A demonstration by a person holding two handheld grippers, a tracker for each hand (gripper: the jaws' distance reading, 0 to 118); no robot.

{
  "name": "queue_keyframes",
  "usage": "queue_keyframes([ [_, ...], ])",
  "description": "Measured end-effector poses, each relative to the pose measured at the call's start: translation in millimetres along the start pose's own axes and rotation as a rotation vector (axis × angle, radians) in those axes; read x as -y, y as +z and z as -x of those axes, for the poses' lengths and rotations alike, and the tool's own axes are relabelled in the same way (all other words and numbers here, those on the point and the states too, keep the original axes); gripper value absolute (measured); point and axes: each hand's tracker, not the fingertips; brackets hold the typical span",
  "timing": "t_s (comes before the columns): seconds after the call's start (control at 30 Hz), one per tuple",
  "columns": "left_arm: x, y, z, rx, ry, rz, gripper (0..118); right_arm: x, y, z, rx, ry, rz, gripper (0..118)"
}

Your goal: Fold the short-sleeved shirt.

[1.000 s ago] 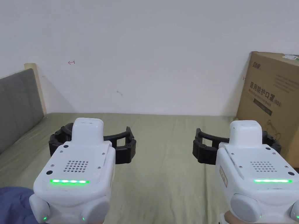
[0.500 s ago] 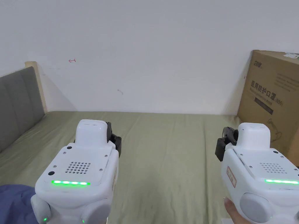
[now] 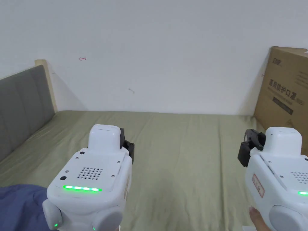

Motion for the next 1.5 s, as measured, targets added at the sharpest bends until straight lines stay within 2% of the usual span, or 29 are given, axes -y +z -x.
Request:
queue_keyframes([
  [0.1, 5, 12, 25, -0.082, -0.06, -0.009, 0, 5, -7, 18, -0.07, -0.04, 0.031, 0],
  [0.17, 9, 29, 56, -0.153, -0.049, -0.02, 0, 9, -17, 42, -0.137, -0.057, 0.091, 0],
  [0.23, 12, 46, 89, -0.219, -0.013, -0.001, 0, 10, -20, 72, -0.204, -0.037, 0.098, 0],
  [0.37, 20, 85, 152, -0.403, -0.022, 0.044, 0, 11, -18, 143, -0.407, 0.022, 0.081, 0],
  [0.43, 23, 101, 171, -0.46, -0.023, 0.063, 0, 9, -16, 171, -0.503, 0.01, 0.1, 0],
  [0.53, 26, 117, 191, -0.49, -0.002, 0.077, 0, 8, -13, 196, -0.563, -0.006, 0.129, 0],
  [0.67, 28, 119, 225, -0.449, 0.106, 0.153, 0, 10, -13, 200, -0.617, 0.006, 0.164, 0],
  [0.7, 30, 111, 239, -0.383, 0.142, 0.254, 0, 11, -13, 197, -0.64, 0.01, 0.183, 0],
  [0.8, 54, 73, 277, -0.33, 0.202, 0.505, 0, 17, -19, 183, -0.655, 0.026, 0.242, 0],
  [0.87, 81, 40, 302, -0.284, 0.249, 0.689, 0, 26, -28, 171, -0.638, 0.04, 0.286, 0],
  [0.97, 133, -5, 331, -0.225, 0.393, 0.927, 0, 40, -40, 155, -0.603, 0.046, 0.351, 0],
  [1.0, 146, -15, 337, -0.216, 0.417, 0.963, 4, 45, -43, 150, -0.59, 0.044, 0.369, 0],
  [1.03, 162, -26, 342, -0.217, 0.421, 0.993, 20, 50, -47, 145, -0.57, 0.042, 0.393, 0],
  [1.07, 176, -36, 345, -0.211, 0.42, 1.027, 49, 55, -50, 140, -0.553, 0.037, 0.407, 0],
  [1.1, 195, -49, 348, -0.233, 0.39, 1.067, 96, 61, -53, 133, -0.538, 0.008, 0.415, 0],
  [1.13, 209, -56, 349, -0.267, 0.375, 1.094, 110, 66, -56, 126, -0.525, -0.024, 0.43, 0],
  [1.2, 234, -72, 353, -0.27, 0.354, 1.105, 105, 74, -64, 116, -0.495, -0.064, 0.465, 0],
  [1.3, 271, -91, 357, -0.306, 0.298, 1.172, 106, 84, -71, 107, -0.467, -0.072, 0.512, 0],
  [1.37, 291, -99, 356, -0.294, 0.28, 1.18, 118, 90, -76, 103, -0.451, -0.061, 0.529, 0],
  [1.5, 297, -108, 358, -0.31, 0.268, 1.142, 118, 100, -83, 102, -0.435, -0.059, 0.561, 0],
])
